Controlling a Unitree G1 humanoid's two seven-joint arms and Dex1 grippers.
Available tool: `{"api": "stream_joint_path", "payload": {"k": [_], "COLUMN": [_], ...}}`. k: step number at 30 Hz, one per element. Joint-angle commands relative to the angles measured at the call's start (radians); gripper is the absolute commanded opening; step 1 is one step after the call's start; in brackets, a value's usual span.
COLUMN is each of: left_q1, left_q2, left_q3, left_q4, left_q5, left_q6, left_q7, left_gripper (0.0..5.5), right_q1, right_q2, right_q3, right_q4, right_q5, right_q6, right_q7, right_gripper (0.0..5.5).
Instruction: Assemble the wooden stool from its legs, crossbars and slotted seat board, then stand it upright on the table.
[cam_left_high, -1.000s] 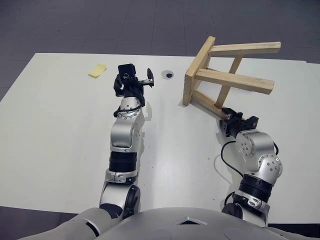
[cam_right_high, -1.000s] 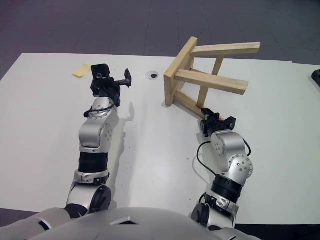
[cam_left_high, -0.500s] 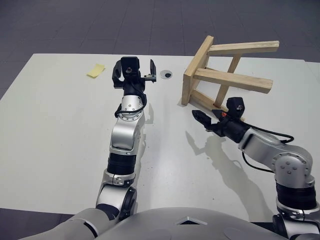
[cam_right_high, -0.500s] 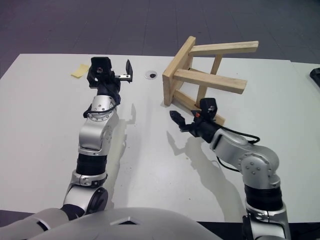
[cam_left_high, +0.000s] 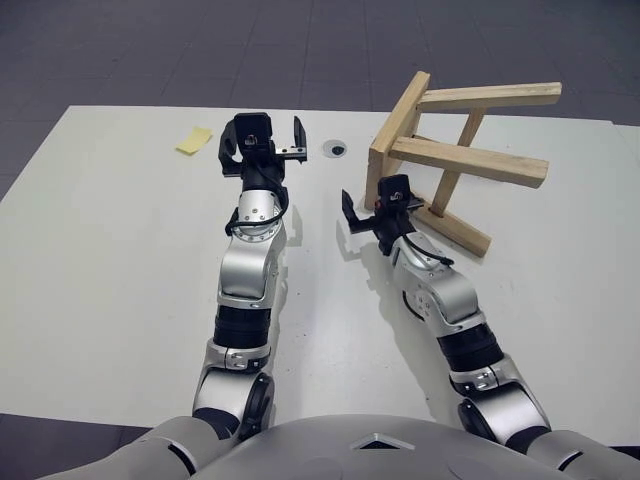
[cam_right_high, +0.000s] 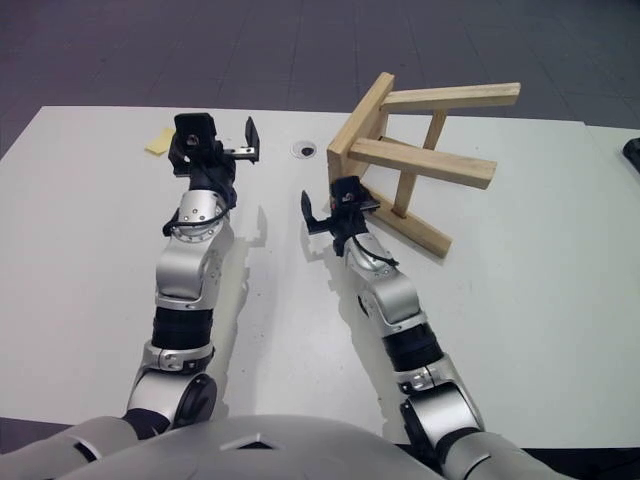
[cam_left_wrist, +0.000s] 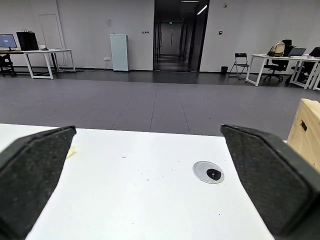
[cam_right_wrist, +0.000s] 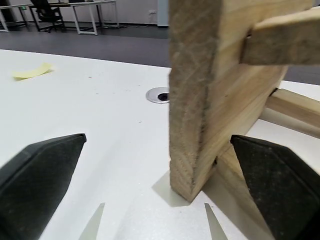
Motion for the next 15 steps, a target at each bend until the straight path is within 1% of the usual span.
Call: {"api": "stream_joint_path", "payload": {"k": [1, 8, 13, 15], "left_q1": [-0.015, -0.022, -0.025, -0.025], "left_q2": [0.000, 0.001, 0.000, -0.001], "left_q3": [0.007, 0.025, 0.025, 0.024], "left_q4": [-0.007, 0.008, 0.013, 0.012], "left_q5": [-0.004, -0.010, -0.012, -0.012], "left_q6": [-0.001, 0.006, 0.007, 0.008], "left_q7": [-0.007, -0.011, -0.011, -0.011], "left_gripper": [5.40, 5.40, 5.40, 5.40], "right_q1": [-0.013, -0.143, -0.220, -0.230], "right_q2": [0.060, 0.194, 0.241, 0.250], "right_q3": [-0.035, -0.082, -0.126, -0.144], "right_q4": [0.060, 0.359, 0.507, 0.530], "right_q5": [-0.050, -0.162, -0.234, -0.255], "right_q6": [-0.028, -0.178, -0.234, -0.240], "right_q7": [-0.007, -0.072, -0.169, -0.201], "right_gripper": [5.40, 5.40, 5.40, 5.07]}}
